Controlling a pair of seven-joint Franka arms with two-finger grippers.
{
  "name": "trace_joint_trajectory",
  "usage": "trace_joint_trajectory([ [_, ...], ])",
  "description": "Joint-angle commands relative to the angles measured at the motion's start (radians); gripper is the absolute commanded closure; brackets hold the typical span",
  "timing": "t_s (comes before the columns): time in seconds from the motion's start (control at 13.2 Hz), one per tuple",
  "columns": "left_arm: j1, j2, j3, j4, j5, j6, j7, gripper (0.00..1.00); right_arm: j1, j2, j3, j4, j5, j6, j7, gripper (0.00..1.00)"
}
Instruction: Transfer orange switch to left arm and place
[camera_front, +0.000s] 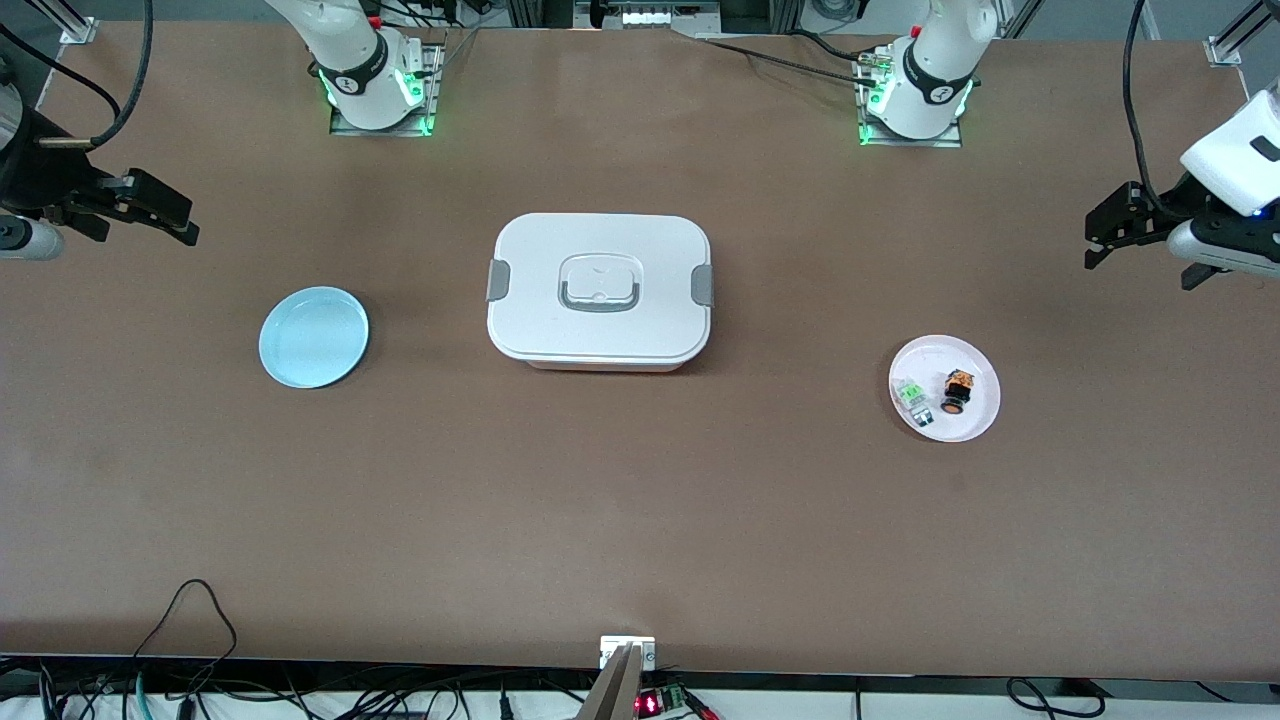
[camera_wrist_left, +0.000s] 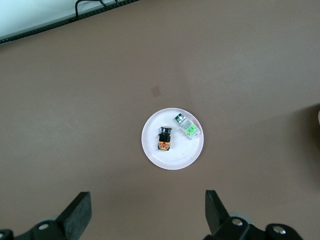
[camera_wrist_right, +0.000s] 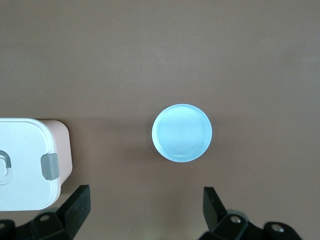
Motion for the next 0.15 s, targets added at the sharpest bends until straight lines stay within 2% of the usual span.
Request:
trace_joint_trajectory([
  [0.0,0.005,0.015,-0.003,0.034,-0.005,-0.024,-0.012,0.0,0.002,0.015,0.005,0.03,-0.021,-0.024,0.008,0.0],
  [0.08,0.005,0.015,-0.006,0.034,-0.005,-0.024,-0.019,0.0,0.002,0.015,0.004,0.03,-0.021,-0.024,0.006,0.0],
])
